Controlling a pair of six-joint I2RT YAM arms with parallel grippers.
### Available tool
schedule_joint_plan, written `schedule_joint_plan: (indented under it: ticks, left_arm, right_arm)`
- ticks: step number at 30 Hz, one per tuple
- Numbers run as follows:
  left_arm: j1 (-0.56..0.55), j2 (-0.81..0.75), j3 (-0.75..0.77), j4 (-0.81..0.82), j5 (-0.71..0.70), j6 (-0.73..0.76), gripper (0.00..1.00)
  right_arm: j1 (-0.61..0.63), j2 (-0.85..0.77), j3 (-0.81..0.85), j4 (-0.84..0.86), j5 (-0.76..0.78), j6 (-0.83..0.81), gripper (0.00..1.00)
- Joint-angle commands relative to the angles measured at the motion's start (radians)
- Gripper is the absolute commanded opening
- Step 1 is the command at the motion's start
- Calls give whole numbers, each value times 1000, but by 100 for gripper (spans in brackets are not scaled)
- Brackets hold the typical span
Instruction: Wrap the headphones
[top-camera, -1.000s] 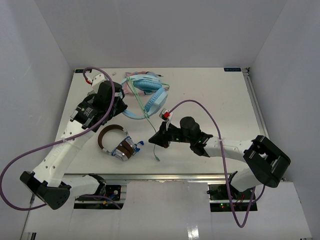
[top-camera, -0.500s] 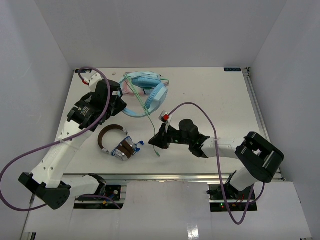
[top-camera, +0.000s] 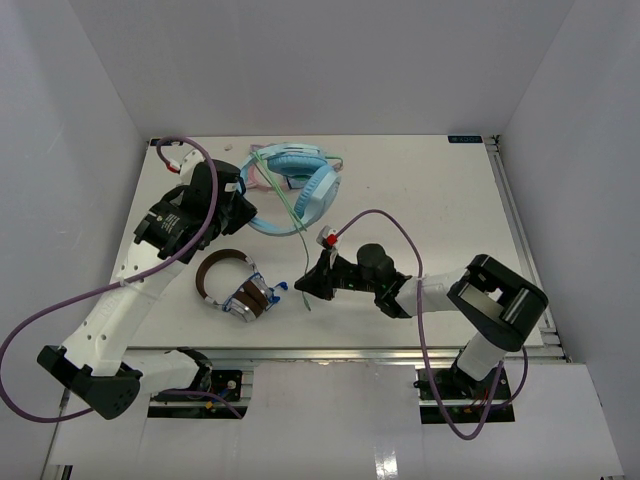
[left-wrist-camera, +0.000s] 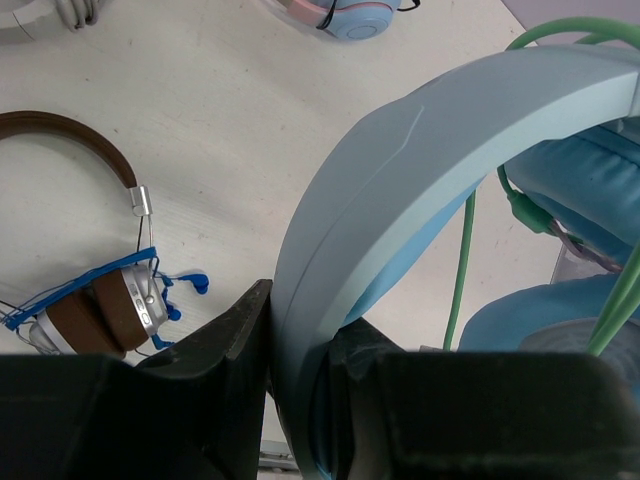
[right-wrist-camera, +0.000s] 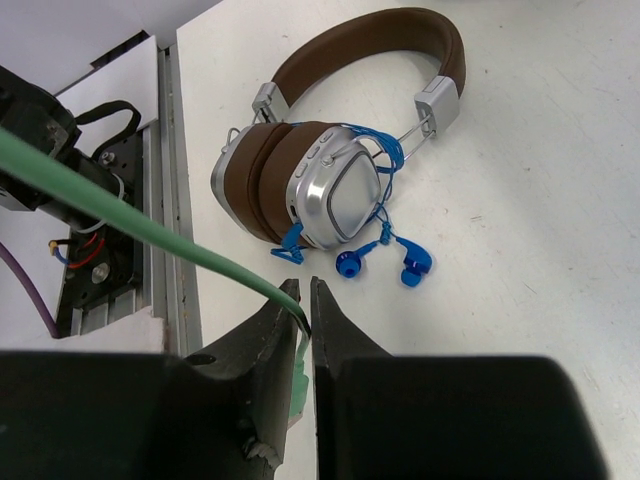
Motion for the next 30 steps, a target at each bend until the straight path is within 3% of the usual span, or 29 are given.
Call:
schedule_joint_plan:
  ticks: [1,13,23,26,30]
  left_arm:
    - [1,-60,58,77,26,-57,0]
    - [1,-70,53,83,35,-57,0]
    - [1,-71,54,90,72,-38,0]
    - [1,-83,42,123,99,24,0]
    - [1,-125,10,137,34,90,0]
  right_arm:
    - [4,33,-3,129,-5,18,17]
    - [4,84,1,182,-6,43,20]
    - [-3,113,4,193,44,51,8]
    - [-26,108,-17,212,73,68,8]
    - [-142,99,-121,375,55,174,8]
